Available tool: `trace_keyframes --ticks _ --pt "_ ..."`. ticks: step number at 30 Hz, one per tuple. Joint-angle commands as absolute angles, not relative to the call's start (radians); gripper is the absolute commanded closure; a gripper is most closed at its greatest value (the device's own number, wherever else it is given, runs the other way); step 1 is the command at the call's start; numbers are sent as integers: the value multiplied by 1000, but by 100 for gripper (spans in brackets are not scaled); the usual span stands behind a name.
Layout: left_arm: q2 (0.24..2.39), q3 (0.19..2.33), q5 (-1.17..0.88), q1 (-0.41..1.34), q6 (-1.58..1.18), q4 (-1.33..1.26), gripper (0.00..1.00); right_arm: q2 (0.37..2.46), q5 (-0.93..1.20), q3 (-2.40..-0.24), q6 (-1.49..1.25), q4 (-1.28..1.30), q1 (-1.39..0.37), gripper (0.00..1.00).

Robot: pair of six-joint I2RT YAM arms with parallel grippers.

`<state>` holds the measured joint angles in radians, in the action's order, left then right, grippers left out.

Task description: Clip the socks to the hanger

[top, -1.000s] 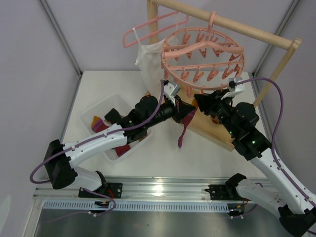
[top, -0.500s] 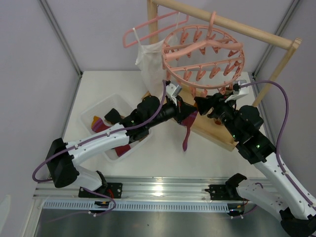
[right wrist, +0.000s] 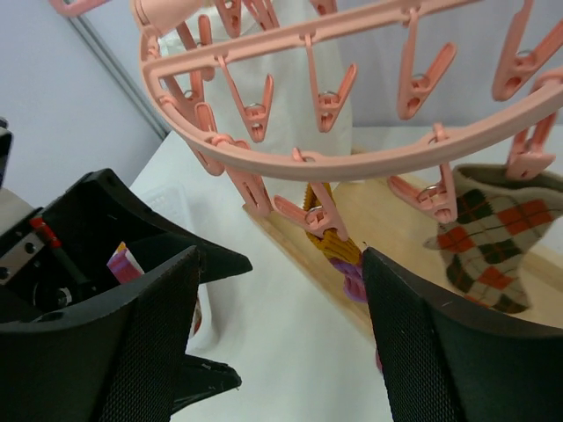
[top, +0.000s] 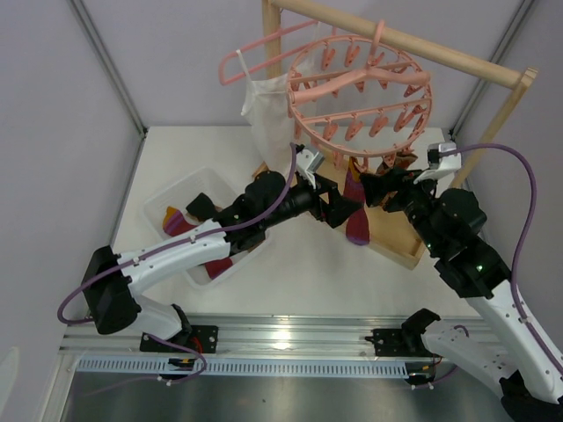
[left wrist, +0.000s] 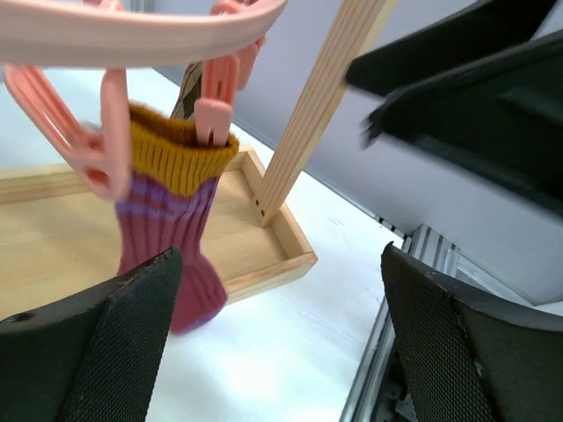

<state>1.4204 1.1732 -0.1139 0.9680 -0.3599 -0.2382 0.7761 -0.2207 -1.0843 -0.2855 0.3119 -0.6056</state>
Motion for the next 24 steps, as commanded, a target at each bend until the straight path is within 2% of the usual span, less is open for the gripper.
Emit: trace_keyframes --ticks 1,6,7,13,17,24 --pt "1353 1184 -83 973 -360 -204 1 759 -262 -1167 -219 383 -604 24" --pt "1252 1224 -5 931 -382 3 0 778 -219 -1241 -170 454 -604 30" --pt "1218 1236 24 913 -394 122 0 784 -197 -1252 -163 465 -604 30" --pt "1095 1267 -55 683 -411 403 1 870 -118 -1308 -147 511 -617 34" --pt "1048 1259 -73 514 -353 556 1 919 -156 -1289 -169 465 -688 36" --pt "986 1048 -60 388 -334 489 0 976 -307 -1226 -195 361 -779 42"
